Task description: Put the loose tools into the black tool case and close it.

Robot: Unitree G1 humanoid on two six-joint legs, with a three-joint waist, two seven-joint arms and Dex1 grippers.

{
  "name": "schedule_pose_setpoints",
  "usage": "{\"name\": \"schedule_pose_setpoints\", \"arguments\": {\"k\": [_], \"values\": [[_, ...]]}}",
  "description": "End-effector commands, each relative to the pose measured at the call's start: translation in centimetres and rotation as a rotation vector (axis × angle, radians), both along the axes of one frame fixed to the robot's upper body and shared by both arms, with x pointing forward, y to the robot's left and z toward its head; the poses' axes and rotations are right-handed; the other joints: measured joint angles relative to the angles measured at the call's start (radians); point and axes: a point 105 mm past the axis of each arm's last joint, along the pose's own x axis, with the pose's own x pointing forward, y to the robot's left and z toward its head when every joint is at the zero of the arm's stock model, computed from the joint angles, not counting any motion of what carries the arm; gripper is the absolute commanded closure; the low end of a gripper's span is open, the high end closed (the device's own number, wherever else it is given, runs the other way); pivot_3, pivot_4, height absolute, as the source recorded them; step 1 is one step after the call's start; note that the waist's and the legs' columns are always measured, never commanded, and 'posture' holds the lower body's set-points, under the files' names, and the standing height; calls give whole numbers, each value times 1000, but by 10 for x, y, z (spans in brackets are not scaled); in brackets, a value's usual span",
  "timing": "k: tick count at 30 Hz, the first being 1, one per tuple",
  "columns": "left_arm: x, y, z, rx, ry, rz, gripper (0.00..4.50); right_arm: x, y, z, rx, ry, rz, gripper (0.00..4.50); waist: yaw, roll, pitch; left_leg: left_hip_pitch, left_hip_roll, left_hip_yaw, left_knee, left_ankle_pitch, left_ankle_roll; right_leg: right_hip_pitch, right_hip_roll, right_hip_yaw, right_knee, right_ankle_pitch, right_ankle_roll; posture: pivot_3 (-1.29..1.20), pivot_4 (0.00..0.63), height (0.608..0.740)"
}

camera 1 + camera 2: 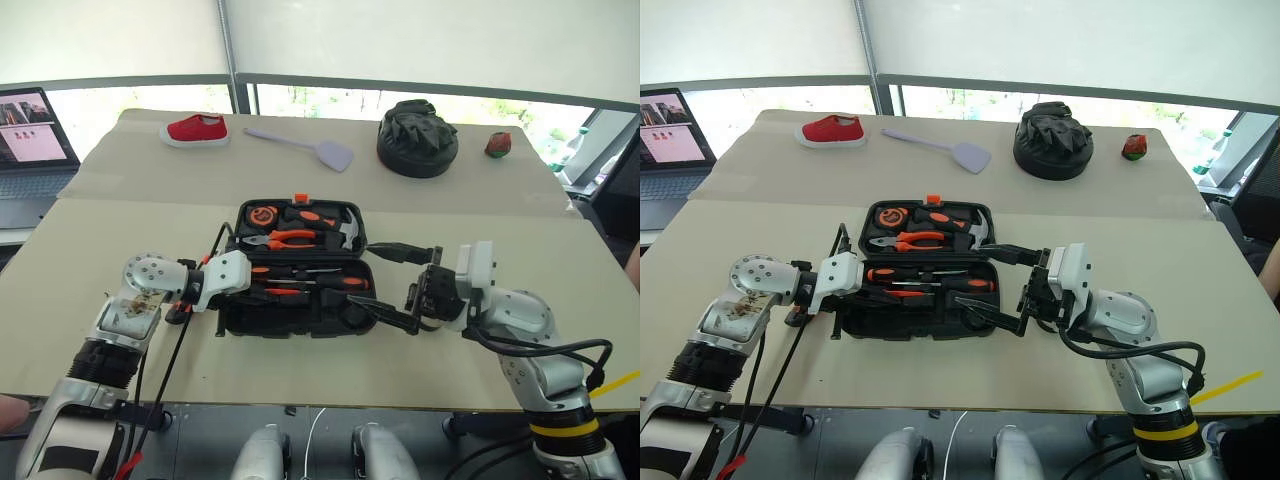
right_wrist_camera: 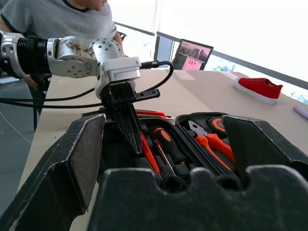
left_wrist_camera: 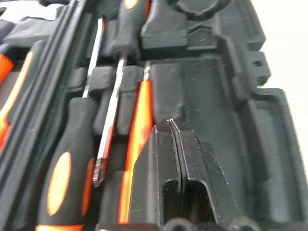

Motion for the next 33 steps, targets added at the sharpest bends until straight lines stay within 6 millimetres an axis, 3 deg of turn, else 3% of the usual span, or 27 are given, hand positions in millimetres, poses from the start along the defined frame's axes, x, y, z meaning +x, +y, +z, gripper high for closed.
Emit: {"name": "schedule_pose_setpoints", "arguments": {"k": [1, 13, 22, 33], "values": [[11, 5, 6, 14, -53, 55, 4460, -5, 1, 11, 28, -52, 8, 0, 0, 0, 0, 0, 0, 0, 0, 0, 0, 0, 0, 0, 0, 0, 0, 0, 150, 740], [16, -3, 18, -92, -58, 80, 4460, -5, 1, 10, 32, -50, 6, 0, 0, 0, 0, 1, 0, 0, 1, 0, 0, 1, 0, 0, 1, 0, 0, 0, 150, 740], [23, 5, 7, -27, -68, 120, 4460, -5, 2, 10, 37, -52, 4, 0, 0, 0, 0, 1, 0, 0, 0, 0, 0, 1, 0, 0, 1, 0, 0, 0, 150, 740], [18, 1, 29, -107, -124, 58, 4460, -5, 4, 10, 44, -49, 1, 0, 0, 0, 0, 1, 0, 0, 0, 0, 0, 1, 0, 0, 1, 0, 0, 0, 150, 740]]}}
